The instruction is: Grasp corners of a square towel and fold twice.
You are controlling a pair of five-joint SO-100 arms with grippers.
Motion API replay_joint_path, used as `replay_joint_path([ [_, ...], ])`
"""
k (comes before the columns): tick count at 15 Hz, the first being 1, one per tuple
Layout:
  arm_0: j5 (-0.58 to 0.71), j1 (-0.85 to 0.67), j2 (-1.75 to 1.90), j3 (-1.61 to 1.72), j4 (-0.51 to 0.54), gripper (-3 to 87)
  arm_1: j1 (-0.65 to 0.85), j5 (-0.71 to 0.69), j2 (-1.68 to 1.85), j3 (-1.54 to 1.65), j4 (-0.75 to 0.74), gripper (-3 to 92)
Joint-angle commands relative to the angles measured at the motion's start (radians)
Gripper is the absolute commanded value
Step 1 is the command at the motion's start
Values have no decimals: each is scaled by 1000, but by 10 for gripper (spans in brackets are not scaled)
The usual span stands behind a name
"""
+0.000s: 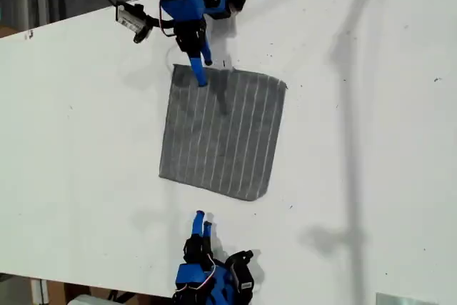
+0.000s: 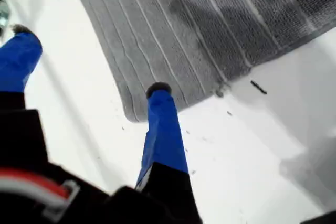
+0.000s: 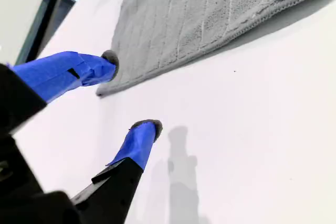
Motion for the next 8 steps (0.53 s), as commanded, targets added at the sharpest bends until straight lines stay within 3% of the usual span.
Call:
replay_joint_path([
  [1, -20, 18, 3, 3, 5, 220, -199, 167, -480, -103, -23, 415],
  [4, -15, 12, 3, 5, -2, 214, -428, 350, -647, -135, -149, 412],
  [8, -5, 17, 3, 5, -5, 213, -411, 241, -1002, -509, -138, 424],
])
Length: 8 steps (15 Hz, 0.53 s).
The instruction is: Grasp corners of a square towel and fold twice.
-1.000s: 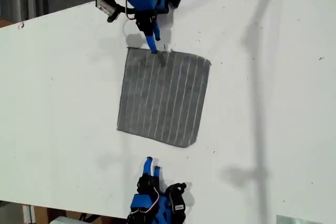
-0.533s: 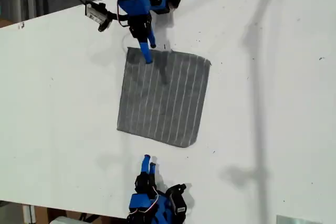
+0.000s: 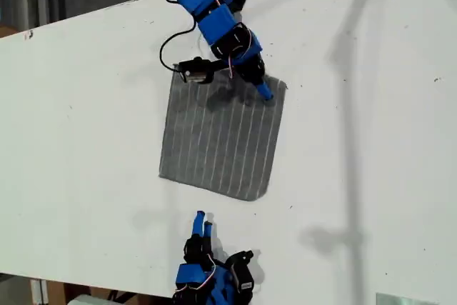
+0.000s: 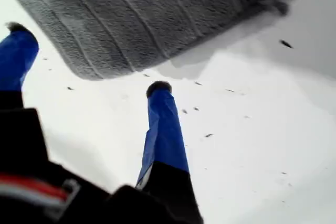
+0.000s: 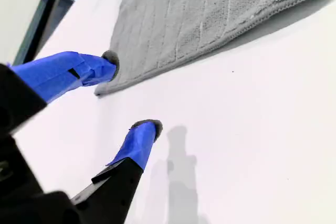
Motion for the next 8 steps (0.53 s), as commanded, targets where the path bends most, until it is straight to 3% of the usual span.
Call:
replay_joint_path([
  [1, 5, 14, 3, 5, -8, 213, 40, -97, -189, -258, 46, 424],
  [4, 6, 26, 3, 5, -6, 214, 63, -137, -341, -385, 44, 387],
  [8, 9, 34, 3, 5, -8, 213, 28, -77, -347, -405, 97, 420],
])
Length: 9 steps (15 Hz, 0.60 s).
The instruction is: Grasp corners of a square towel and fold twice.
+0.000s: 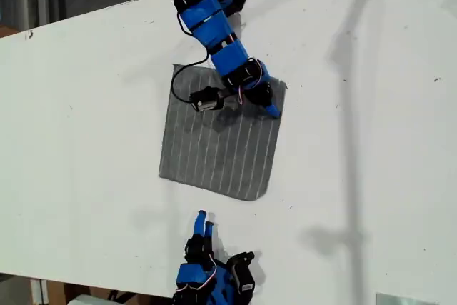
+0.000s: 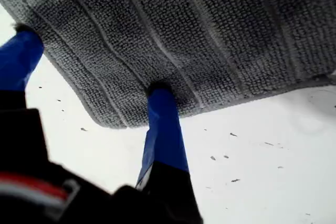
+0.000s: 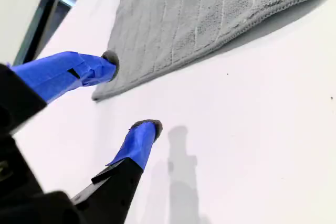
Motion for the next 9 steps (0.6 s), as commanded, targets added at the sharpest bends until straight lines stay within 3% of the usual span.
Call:
replay_joint_path([
  [1, 6, 12, 3, 5, -9, 213, -25, 21, 51, -54, 78, 421],
  [6, 11, 11, 3, 5, -14, 211, -51, 58, 210, -40, 264, 440],
  [9, 12, 9, 3, 5, -14, 211, -71, 81, 206, 17, 213, 439],
])
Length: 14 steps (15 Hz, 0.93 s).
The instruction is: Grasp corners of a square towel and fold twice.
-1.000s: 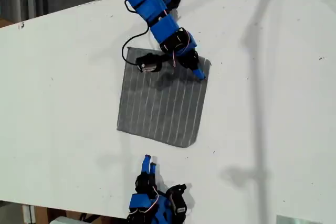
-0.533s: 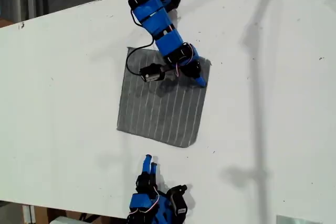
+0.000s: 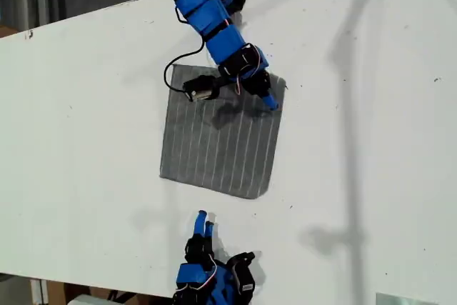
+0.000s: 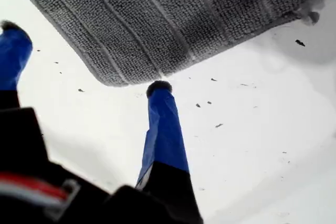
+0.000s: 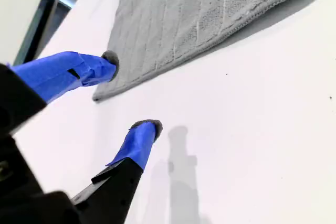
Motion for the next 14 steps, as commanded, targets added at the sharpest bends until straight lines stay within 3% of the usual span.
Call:
replay_joint_path([
  [1, 11, 6, 3, 5, -14, 211, -28, 29, 54, 64, -72, 437],
  [5, 11, 8, 3, 5, -15, 211, -74, 94, 66, 250, -314, 421],
  [6, 11, 8, 3, 5, -15, 211, -66, 84, 51, 250, -342, 353],
  [7, 11, 8, 3, 5, -15, 210, -55, 81, 41, 250, -360, 162],
  [8, 8, 15, 3, 5, -15, 209, -48, 72, 40, 250, -376, 59],
  [9, -12, 34, 5, 0, -12, 205, -43, 67, 40, 245, -379, 17],
  [12, -89, 147, -224, -137, 5, 201, -41, 54, 41, 235, -379, -1],
  [14, -160, 310, -683, -431, -31, 193, -23, 32, 41, 232, -379, -1],
])
